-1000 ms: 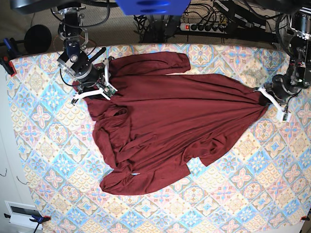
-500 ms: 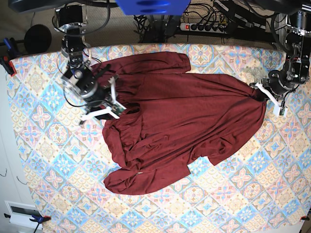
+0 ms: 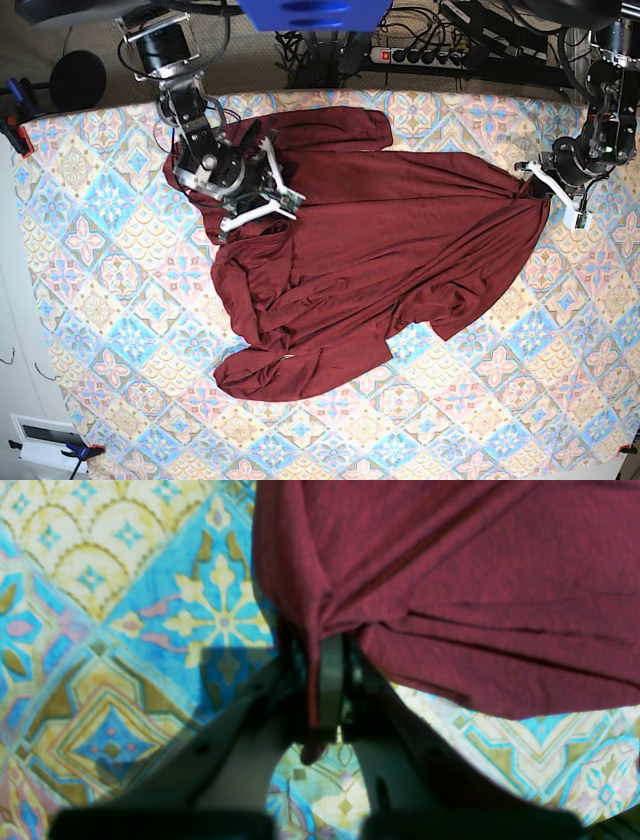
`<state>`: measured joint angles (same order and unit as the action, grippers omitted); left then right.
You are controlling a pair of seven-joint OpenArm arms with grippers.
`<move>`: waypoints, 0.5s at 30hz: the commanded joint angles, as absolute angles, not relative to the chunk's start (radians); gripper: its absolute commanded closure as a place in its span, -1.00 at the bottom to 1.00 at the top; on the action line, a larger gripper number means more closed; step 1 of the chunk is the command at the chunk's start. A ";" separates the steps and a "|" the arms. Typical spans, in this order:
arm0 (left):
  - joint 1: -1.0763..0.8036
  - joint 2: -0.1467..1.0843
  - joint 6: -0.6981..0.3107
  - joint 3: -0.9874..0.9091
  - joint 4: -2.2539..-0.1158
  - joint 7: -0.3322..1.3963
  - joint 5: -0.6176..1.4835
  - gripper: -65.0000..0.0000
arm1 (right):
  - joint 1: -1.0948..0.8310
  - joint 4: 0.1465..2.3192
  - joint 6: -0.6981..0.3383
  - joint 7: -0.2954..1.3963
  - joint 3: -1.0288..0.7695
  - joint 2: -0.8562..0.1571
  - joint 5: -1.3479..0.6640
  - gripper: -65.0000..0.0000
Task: Layout the t-shirt on the table in an organized manner, then fold the t-shirt properly
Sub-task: 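Grasp the shirt edge with the right gripper and pull it outward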
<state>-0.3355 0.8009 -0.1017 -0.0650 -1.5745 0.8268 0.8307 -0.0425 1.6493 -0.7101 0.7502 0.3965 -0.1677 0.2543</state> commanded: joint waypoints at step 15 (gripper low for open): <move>-0.329 0.791 -0.104 -0.073 -1.587 0.814 0.831 1.00 | 0.090 1.504 -0.698 0.731 0.159 -0.266 0.248 0.56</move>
